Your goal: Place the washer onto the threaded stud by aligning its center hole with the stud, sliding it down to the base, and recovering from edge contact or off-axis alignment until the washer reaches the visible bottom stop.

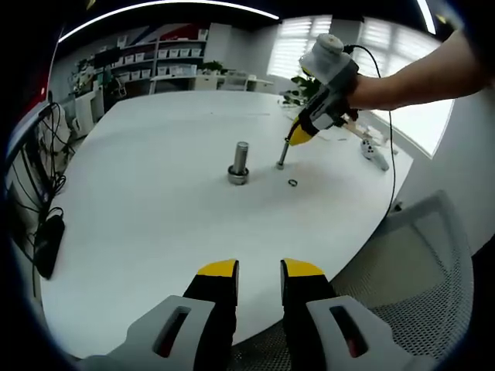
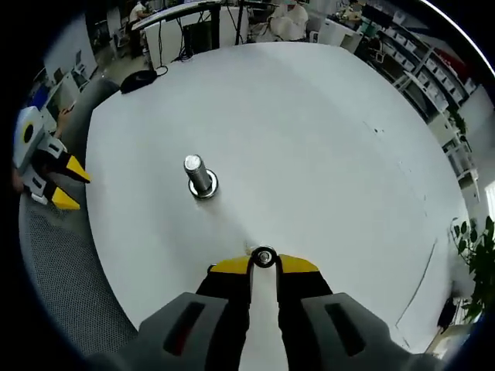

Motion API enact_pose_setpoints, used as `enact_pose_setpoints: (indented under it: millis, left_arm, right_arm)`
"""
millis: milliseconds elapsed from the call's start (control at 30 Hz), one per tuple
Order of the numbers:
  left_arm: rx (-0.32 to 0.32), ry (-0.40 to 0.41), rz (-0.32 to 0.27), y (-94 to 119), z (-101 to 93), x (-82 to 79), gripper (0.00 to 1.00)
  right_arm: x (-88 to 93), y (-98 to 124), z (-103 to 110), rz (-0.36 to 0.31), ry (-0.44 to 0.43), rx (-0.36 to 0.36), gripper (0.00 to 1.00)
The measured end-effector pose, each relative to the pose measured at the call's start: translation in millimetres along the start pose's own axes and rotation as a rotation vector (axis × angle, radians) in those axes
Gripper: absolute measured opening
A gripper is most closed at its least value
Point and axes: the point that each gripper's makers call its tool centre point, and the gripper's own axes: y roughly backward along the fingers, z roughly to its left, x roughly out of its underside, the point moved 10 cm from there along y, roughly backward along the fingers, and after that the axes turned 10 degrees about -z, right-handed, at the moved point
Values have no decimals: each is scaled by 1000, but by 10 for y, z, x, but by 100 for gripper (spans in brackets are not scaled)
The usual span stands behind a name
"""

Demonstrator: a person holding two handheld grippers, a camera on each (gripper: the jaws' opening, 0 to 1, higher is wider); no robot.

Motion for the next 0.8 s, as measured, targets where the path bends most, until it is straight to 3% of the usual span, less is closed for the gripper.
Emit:
enact_pose_setpoints:
  millis: [800]
  left_arm:
    - [-9, 2, 19, -6, 8, 20, 19]
  right_arm:
    - [123, -375, -13, 81, -17, -62, 14]
